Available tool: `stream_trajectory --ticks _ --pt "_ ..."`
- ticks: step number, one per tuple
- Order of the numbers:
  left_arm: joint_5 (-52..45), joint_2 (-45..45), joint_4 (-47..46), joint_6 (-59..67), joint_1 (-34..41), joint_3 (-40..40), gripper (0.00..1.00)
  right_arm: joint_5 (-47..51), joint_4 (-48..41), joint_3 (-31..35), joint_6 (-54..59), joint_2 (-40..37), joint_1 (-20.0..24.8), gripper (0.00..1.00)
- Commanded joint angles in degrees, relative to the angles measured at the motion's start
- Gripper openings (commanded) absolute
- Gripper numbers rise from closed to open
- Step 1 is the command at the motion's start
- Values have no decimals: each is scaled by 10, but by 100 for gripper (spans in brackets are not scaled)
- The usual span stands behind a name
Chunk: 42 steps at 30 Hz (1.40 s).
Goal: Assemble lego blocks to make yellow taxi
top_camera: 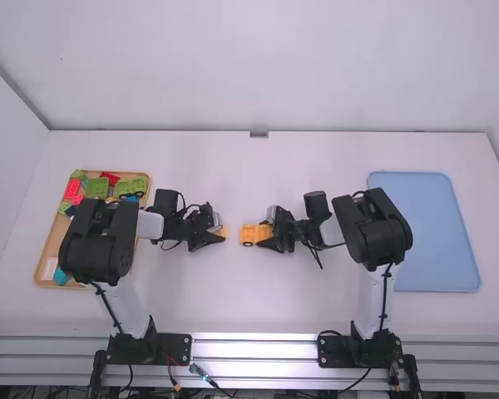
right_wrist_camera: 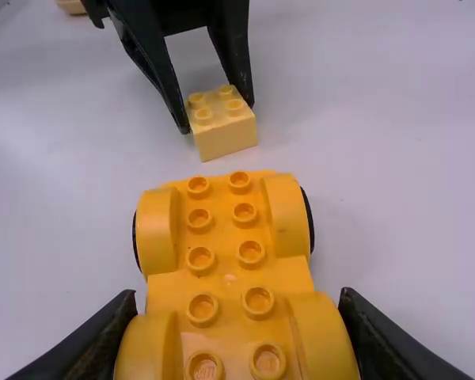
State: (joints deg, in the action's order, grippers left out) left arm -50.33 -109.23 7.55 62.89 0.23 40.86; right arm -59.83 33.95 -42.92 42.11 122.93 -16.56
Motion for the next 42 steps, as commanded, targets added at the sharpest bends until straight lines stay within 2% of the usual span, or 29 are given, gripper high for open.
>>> stream_trajectory --ticks 1,4,7,12,15,17,31,34,38,42 --pt "0 -3 -6 -5 1 -2 26 -3 -1 -10 -3 11 -3 57" --pt "9 -3 -6 -5 1 -3 19 -2 -1 -10 -2 11 -3 58" --pt "19 -3 -6 -5 1 -2 15 -2 -1 -8 15 11 -4 64" --pt "18 8 -15 -28 1 9 20 -1 2 0 33 12 -4 68" --pt "17 24 -31 -48 2 22 11 -2 7 3 33 11 -3 69" --pt "17 37 -52 -45 10 31 2 -2 5 1 33 11 -4 70" --pt "18 67 -68 -39 100 57 2 14 2 2 49 12 -4 71" --pt "17 67 -53 -39 115 57 2 14 1 2 49 12 -4 67" --pt "13 67 -39 -40 122 57 2 14 1 2 49 12 -4 54" --pt "-15 65 -42 -26 117 57 2 12 0 2 48 12 -4 53"
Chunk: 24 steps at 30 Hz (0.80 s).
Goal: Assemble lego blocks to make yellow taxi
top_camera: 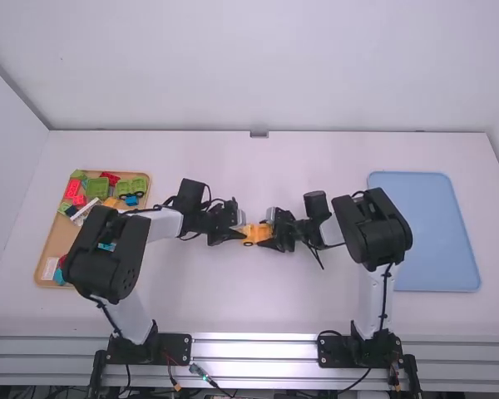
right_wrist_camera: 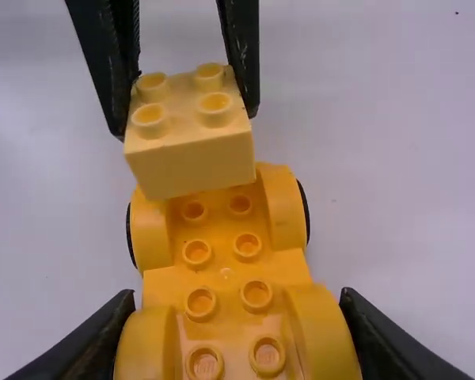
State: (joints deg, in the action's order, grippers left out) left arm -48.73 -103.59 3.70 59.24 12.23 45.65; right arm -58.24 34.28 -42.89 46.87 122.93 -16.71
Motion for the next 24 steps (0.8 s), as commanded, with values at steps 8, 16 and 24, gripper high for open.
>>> stream_trajectory --ticks 8,16,24 --pt "-30 -18 24 1 2 9 2 -5 -7 2 1 12 -3 53" --pt "-42 -27 32 2 11 9 2 -5 -11 2 1 12 -3 54" --pt "-15 -27 26 5 29 9 2 -5 -14 2 1 12 -3 54"
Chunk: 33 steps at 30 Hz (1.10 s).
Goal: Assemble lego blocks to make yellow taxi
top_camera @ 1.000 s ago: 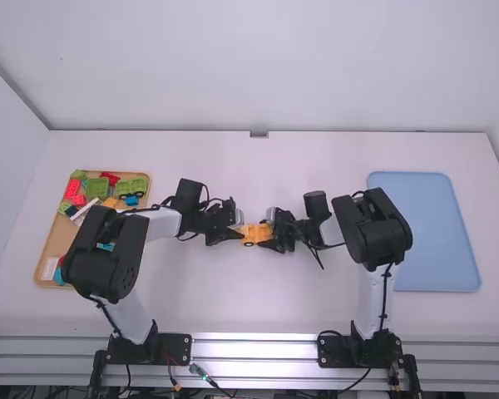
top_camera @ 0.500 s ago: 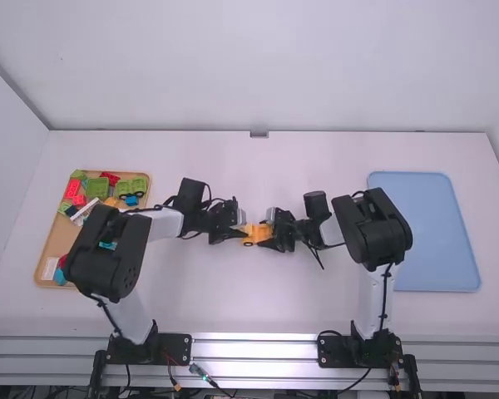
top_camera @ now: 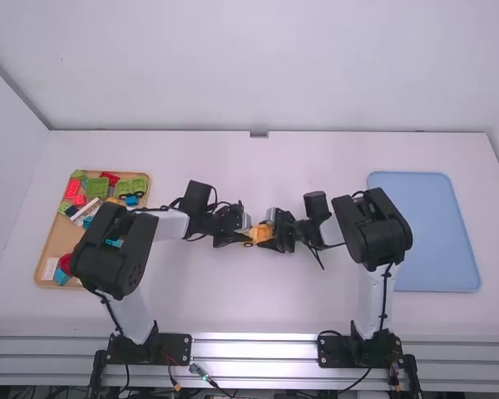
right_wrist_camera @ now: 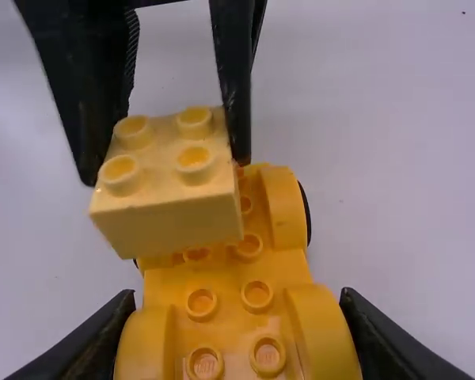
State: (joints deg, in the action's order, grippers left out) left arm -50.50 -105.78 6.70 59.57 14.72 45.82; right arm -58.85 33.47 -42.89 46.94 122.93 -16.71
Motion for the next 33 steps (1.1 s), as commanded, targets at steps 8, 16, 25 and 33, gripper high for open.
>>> stream_trajectory --ticks 8,16,25,33 --pt "18 -5 -6 -2 3 7 2 2 -7 2 0 12 -3 54" --pt "34 -5 -2 -17 3 7 2 1 -8 2 0 12 -3 54" --pt "27 -41 35 -48 3 7 2 -3 -9 2 1 12 -3 54" --pt "46 -28 -3 -47 3 16 2 4 -9 2 0 12 -2 55"
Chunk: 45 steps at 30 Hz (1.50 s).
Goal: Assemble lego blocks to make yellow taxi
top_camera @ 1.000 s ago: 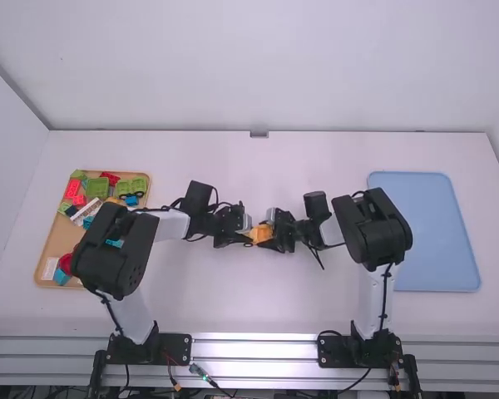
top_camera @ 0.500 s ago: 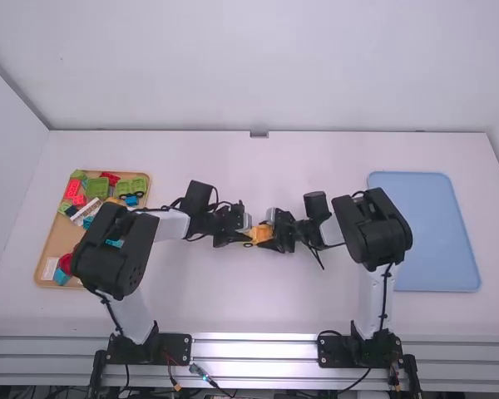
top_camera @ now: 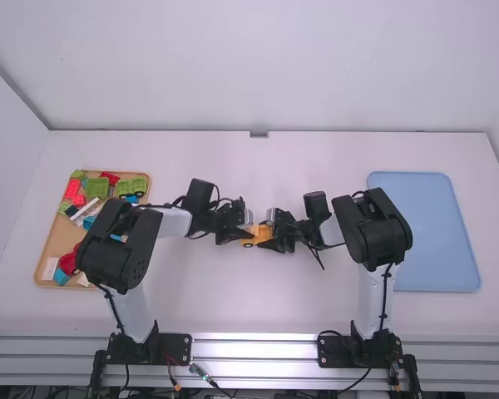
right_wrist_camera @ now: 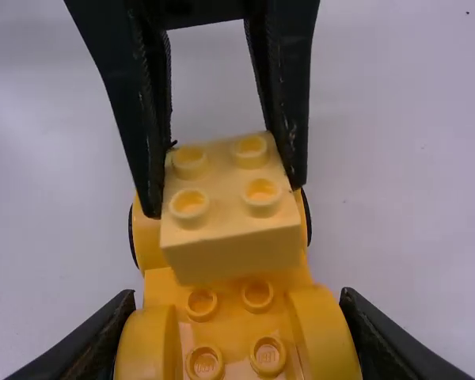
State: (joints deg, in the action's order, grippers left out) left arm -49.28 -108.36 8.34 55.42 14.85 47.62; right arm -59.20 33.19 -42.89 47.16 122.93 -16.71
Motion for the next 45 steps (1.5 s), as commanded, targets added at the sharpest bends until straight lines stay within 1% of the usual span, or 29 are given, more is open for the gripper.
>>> stream_trajectory --ticks 1,8,15,16,17,18,21,22,23,25,26,27,29,33,40,43,44,45 --pt "38 4 -35 -5 2 3 2 7 -6 2 -2 12 -2 55" --pt "52 12 -103 21 2 31 2 7 -4 1 -2 12 -2 55" --pt "52 12 -89 20 -2 16 2 7 -4 2 -2 12 -2 56" --pt "52 12 -81 20 -1 12 7 7 -4 2 -2 12 -2 56" --pt "52 12 -75 18 2 9 9 7 -4 2 -2 12 -2 56" --pt "47 12 -67 18 1 6 19 7 -4 2 -2 12 -2 56" --pt "27 12 -55 18 1 2 26 7 -4 1 -2 12 -2 56" --pt "21 12 -48 18 3 0 31 7 -4 1 -2 12 -2 56" --pt "22 12 -46 18 2 -1 39 7 -4 2 -2 12 -2 56" --pt "24 12 -49 18 -1 -1 42 7 -4 2 -2 12 -2 57" --pt "24 12 -49 16 -3 0 47 7 -4 1 -2 12 -2 57" --pt "22 12 -46 11 -3 0 58 7 -4 1 -2 12 -2 57" --pt "21 12 -36 0 -3 0 64 7 -4 1 -2 12 -2 57" --pt "22 14 -35 -23 -3 12 67 7 -4 2 -2 12 -2 57" --pt "22 52 -130 -20 -7 61 68 7 -4 1 -2 12 -2 57" --pt "21 62 -150 -21 -9 73 66 7 -4 1 -2 12 -2 58" --pt "22 63 -150 -21 -8 75 58 7 -4 1 -2 12 -2 57" --pt "22 63 -150 -20 -5 75 42 7 -4 1 -2 12 -2 58"
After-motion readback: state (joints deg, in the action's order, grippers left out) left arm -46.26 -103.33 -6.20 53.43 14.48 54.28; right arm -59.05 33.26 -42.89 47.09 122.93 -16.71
